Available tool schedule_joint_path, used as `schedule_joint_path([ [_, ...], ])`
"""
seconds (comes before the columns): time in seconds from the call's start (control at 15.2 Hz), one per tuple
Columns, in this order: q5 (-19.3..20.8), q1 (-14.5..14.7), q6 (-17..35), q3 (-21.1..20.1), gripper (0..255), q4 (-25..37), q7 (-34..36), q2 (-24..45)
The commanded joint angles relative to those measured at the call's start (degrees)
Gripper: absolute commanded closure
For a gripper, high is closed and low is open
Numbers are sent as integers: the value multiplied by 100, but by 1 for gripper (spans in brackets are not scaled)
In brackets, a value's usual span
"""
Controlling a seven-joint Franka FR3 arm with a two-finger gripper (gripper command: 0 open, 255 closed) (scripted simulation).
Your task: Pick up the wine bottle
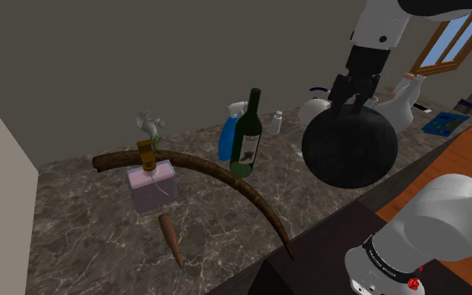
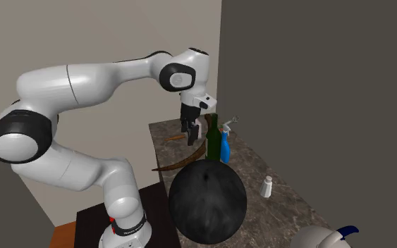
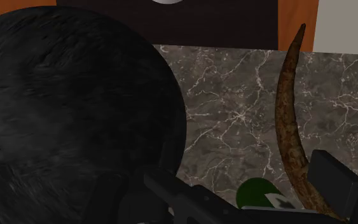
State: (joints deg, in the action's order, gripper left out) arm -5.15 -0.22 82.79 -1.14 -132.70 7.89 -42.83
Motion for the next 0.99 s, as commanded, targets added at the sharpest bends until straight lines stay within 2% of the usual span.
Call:
schedule_joint_path([
  [0.0,0,0,0,0,0,0,0,0],
  [0.46,-131,78,931,-579,0,642,607,1051],
  [0.92,64,80,1620,-1124,0,1606,1268,2221],
])
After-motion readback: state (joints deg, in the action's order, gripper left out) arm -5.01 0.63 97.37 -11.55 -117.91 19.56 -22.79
